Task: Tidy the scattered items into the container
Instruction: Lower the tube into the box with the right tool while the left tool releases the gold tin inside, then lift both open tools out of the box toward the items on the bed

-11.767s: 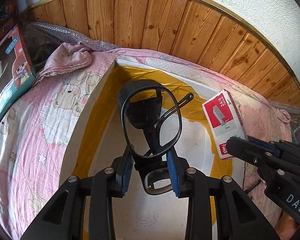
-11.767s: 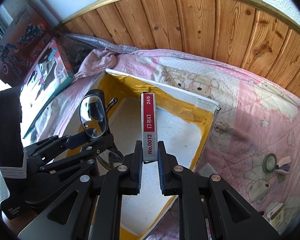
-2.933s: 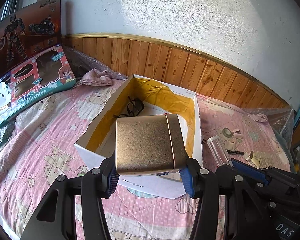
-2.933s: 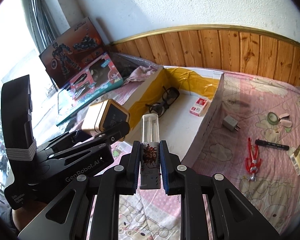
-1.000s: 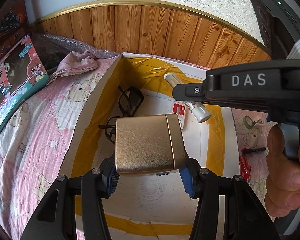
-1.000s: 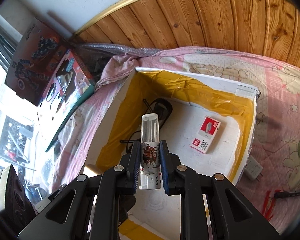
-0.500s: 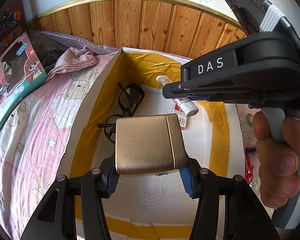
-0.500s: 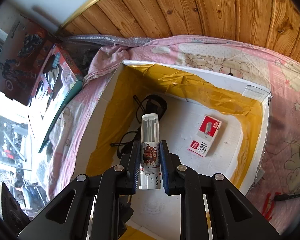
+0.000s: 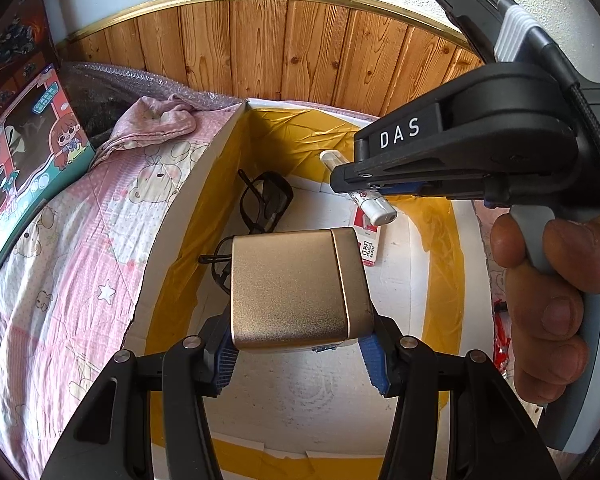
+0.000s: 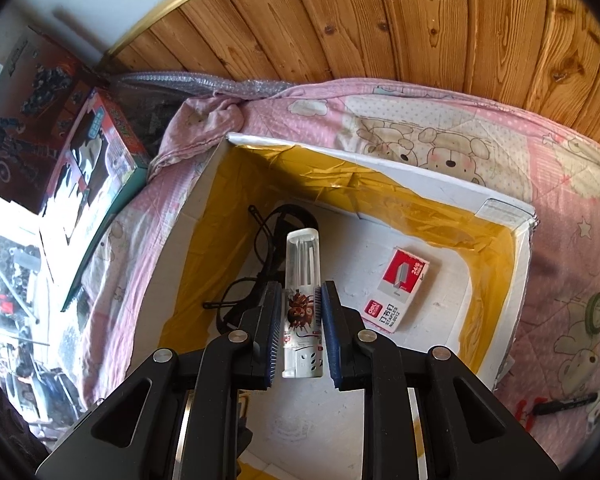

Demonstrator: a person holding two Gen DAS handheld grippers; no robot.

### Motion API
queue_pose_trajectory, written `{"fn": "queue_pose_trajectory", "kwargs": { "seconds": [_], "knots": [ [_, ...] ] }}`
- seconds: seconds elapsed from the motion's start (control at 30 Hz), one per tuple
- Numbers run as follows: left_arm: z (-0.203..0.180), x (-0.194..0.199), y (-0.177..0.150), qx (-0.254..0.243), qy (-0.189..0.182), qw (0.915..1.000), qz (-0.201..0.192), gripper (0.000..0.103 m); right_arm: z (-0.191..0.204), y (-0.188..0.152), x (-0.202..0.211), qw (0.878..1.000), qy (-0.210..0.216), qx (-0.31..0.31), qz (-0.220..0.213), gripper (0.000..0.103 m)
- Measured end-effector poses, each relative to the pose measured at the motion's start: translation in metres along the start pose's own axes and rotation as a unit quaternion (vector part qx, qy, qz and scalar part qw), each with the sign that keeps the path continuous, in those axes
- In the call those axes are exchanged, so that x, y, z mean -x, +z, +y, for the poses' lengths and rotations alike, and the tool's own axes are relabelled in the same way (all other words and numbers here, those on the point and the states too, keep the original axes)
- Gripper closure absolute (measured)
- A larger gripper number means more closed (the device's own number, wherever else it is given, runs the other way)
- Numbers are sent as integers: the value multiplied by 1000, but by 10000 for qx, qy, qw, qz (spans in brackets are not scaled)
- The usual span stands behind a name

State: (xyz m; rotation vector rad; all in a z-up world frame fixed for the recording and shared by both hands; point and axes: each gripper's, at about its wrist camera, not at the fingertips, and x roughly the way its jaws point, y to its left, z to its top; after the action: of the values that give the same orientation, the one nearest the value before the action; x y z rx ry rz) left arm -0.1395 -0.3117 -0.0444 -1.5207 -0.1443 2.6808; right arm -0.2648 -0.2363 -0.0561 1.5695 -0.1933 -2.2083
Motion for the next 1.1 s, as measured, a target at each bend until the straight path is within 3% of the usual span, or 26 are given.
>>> {"fn": "queue_pose_trajectory", "kwargs": {
  "seconds": [0.07,0.33,0.6,0.8,1.1],
  "knots": [
    [0,0,0,-10,55,10000,0,48,1,0,7,9999,11,46,-96,72],
    [14,20,-3,277,-10,9994,-220,46,5,-20,50,9977,494,121,-439,72],
    [36,52,-18,686,-62,9967,-420,46,15,-85,93,9899,927,627,-870,72],
    [21,67,-39,589,-96,9971,-480,46,14,-138,111,9846,1216,696,-1044,75],
    [-22,99,-65,155,-254,9967,-758,46,-14,-199,138,9788,1598,139,-1276,82]
  ]
}}
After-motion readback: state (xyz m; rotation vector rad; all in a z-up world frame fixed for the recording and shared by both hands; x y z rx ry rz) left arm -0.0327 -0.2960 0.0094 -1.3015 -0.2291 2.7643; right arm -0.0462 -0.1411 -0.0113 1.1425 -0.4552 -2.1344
